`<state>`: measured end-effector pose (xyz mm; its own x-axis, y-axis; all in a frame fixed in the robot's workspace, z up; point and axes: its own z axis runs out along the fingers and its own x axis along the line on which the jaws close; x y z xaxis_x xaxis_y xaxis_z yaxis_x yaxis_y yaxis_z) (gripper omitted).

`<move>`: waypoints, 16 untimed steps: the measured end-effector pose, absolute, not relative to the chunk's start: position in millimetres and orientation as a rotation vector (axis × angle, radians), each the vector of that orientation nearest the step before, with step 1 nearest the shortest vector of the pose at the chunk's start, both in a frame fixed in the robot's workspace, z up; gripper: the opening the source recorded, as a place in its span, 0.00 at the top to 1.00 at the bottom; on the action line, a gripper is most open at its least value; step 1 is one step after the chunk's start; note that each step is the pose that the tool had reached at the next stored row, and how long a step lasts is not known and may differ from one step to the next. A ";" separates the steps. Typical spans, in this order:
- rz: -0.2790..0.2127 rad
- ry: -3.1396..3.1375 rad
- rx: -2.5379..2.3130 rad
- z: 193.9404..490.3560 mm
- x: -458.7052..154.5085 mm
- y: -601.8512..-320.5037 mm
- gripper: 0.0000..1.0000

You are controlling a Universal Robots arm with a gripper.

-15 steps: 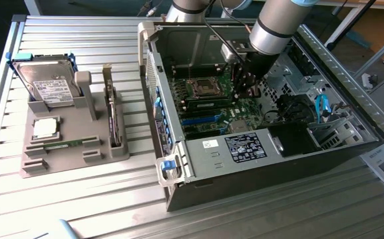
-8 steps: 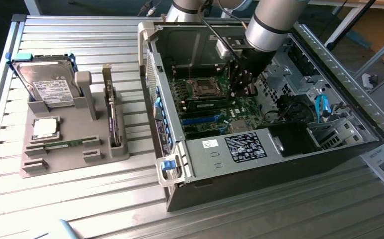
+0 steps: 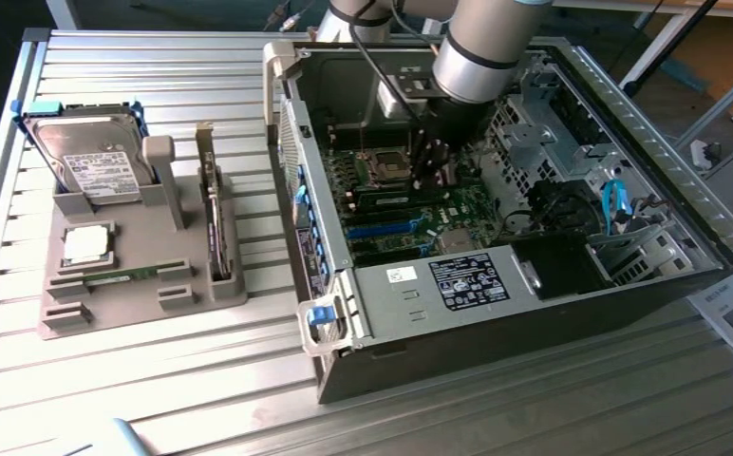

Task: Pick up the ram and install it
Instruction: 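Press down the ram until it locks into place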

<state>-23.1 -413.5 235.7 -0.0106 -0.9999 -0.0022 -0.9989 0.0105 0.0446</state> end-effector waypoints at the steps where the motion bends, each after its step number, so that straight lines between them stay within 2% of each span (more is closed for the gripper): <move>1: -0.052 -2.211 2.188 235.3 -26.3 -413.6 0.90; 16: -0.052 -2.212 2.188 228.4 -36.9 -413.5 0.90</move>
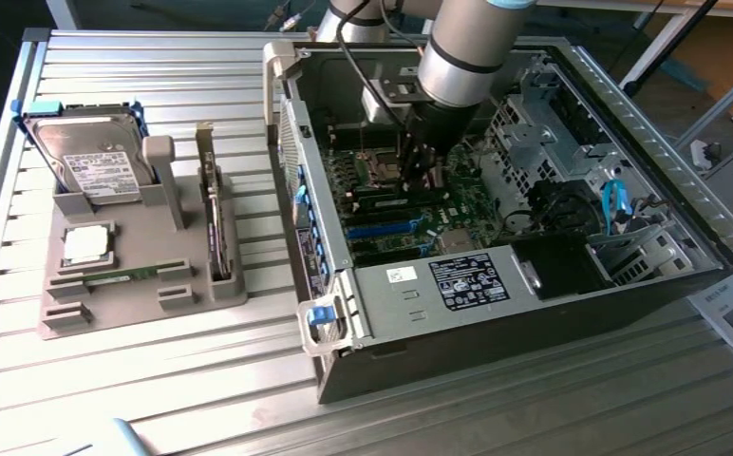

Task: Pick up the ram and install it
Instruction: 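Press down the ram until it locks into place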

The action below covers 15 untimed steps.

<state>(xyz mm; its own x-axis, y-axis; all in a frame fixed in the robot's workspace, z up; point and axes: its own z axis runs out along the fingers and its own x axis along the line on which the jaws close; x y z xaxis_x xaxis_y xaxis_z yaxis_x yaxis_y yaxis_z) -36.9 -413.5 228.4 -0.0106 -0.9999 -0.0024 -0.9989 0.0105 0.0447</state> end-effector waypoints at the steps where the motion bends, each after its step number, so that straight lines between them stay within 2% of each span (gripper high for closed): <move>1: -0.053 -2.212 2.189 229.7 -36.9 -413.3 0.90; 12: -0.048 -2.210 2.187 319.1 -36.9 -413.5 0.90; 15: -0.047 -2.210 2.187 319.8 -36.9 -413.5 0.90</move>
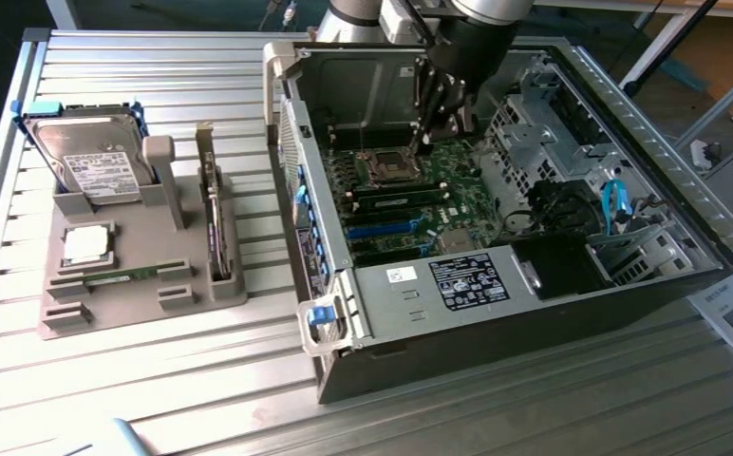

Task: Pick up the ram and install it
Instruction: 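Press down the ram until it locks into place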

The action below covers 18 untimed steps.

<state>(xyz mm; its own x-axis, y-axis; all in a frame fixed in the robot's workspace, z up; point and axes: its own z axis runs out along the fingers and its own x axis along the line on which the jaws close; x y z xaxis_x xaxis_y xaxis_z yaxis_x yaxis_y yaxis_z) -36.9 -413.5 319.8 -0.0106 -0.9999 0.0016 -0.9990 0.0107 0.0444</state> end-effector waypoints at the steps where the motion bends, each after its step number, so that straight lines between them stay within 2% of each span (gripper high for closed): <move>1: -0.047 -2.210 2.186 319.8 -36.9 -413.5 0.90; 11: -0.047 -2.210 2.187 319.9 -36.9 -413.5 0.90; 18: -0.047 -2.384 1.996 318.7 -36.9 -413.5 0.90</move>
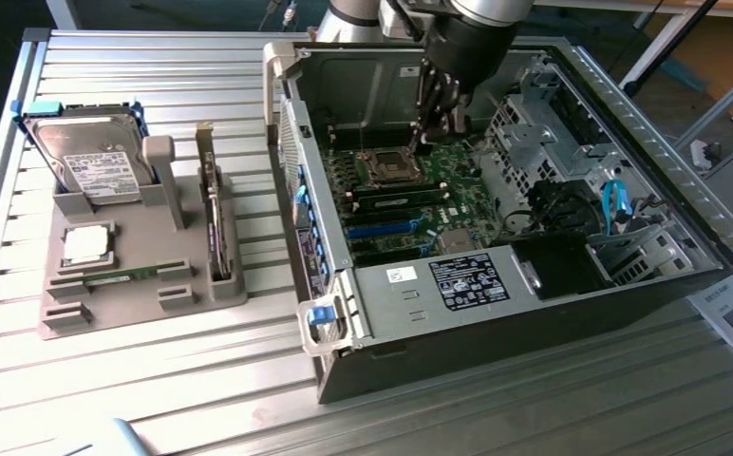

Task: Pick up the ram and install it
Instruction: 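Press down the ram until it locks into place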

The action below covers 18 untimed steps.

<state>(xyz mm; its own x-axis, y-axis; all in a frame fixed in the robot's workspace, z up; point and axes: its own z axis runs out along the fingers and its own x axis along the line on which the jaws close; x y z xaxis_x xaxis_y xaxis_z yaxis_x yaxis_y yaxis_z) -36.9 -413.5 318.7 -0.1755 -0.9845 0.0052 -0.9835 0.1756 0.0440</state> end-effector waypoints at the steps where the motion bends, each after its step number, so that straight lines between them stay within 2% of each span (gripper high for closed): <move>1: -0.047 -2.399 1.977 318.5 -36.9 -413.5 0.90; 18: -0.053 -2.863 1.224 316.7 -36.9 -413.5 0.90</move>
<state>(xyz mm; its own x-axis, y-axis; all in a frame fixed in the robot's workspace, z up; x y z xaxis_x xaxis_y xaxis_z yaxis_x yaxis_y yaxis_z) -36.9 -413.5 316.7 -0.6906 -0.7231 0.0114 -0.7222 0.6904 0.0420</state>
